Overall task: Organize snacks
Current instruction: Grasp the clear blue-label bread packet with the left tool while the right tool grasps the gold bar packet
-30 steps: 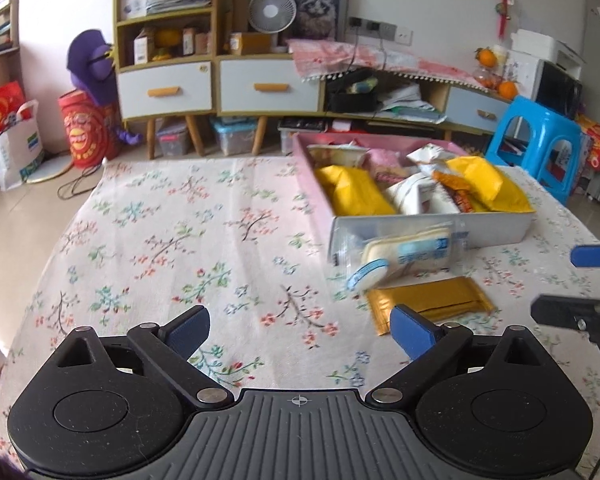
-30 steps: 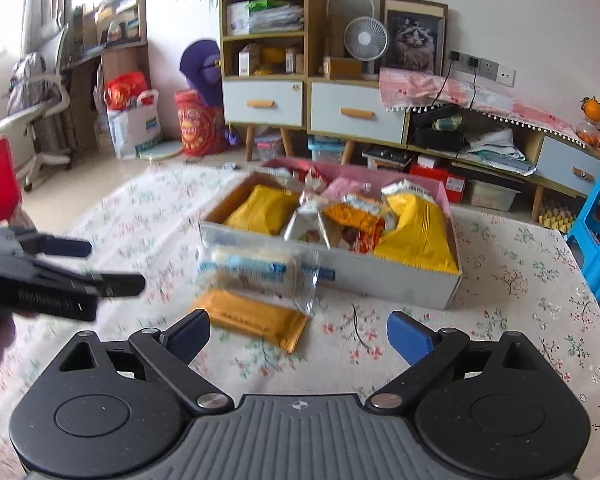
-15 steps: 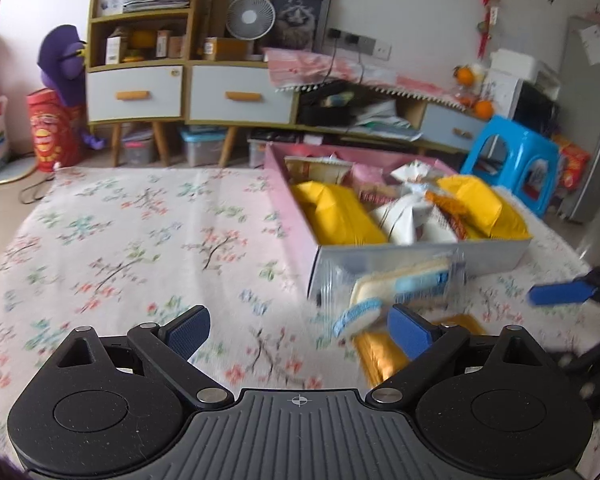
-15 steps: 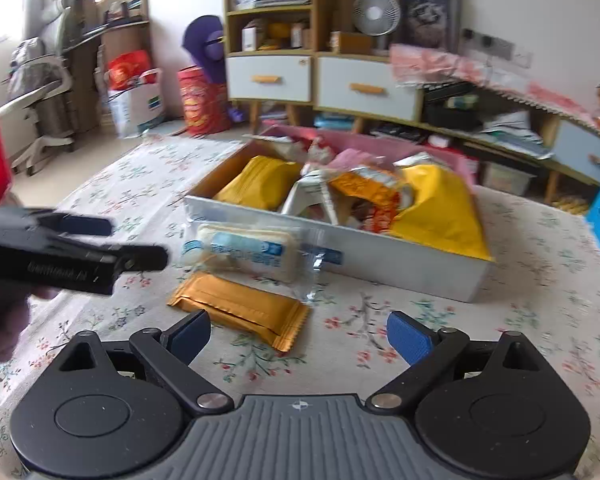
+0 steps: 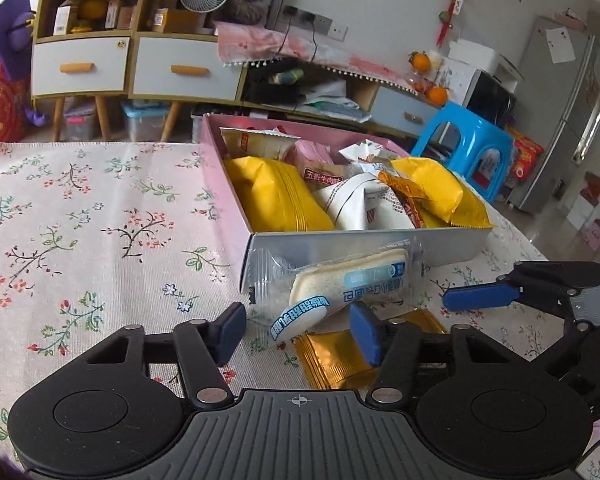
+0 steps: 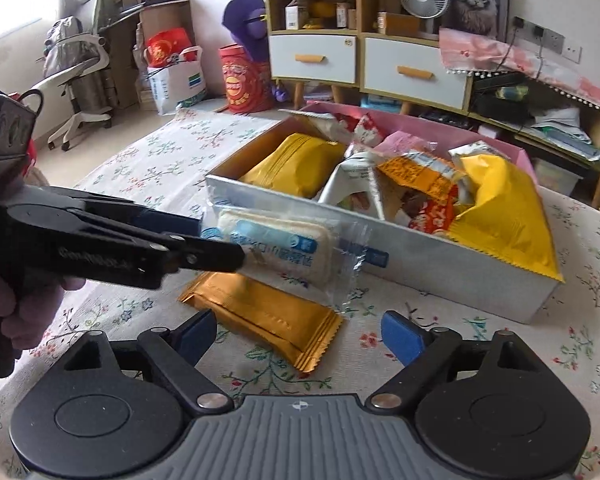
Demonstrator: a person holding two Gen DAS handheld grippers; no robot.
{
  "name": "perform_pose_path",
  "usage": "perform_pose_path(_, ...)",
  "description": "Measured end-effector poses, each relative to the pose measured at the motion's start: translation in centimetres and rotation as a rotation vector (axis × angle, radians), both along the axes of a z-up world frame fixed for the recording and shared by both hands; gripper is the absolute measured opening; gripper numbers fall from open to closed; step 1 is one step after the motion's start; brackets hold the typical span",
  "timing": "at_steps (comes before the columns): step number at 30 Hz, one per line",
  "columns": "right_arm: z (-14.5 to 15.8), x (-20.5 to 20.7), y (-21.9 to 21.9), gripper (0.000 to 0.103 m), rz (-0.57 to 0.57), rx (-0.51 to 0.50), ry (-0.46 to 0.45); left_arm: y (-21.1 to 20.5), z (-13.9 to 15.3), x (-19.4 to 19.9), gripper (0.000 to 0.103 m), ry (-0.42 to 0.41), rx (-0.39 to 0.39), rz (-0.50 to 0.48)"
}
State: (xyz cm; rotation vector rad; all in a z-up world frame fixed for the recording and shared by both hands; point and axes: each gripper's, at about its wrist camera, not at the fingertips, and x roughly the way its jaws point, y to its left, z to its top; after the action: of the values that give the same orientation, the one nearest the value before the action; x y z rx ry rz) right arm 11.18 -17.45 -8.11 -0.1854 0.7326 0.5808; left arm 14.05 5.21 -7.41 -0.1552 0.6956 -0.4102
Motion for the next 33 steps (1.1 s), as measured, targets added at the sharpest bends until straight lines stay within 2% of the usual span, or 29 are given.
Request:
perform_pose_path(6,0.2,-0.8,0.7,0.065,0.044,-0.003,0.002,0.5,0.1,0.0,0.037,0.026,-0.037,0.001)
perform_pose_path(17,0.7,-3.1,1.4,0.052,0.154,-0.009,0.021,0.6,0.6,-1.9,0.034,0.042,-0.077,-0.065)
perform_pose_path(21,1.0,-3.9,2.1,0.053,0.203,-0.019,0.017,0.3,0.8,-2.2,0.034,0.045,-0.07,-0.094)
perform_pose_path(26,0.9,-3.6,2.3,0.054,0.178,-0.029,0.003,0.4,0.7,-1.8,0.036,0.036,-0.071,-0.044)
perform_pose_path(33,0.5,-2.9,2.8,0.054,0.149,-0.043,-0.012,1.0,0.4,-0.2,0.035,0.052,-0.156,0.025)
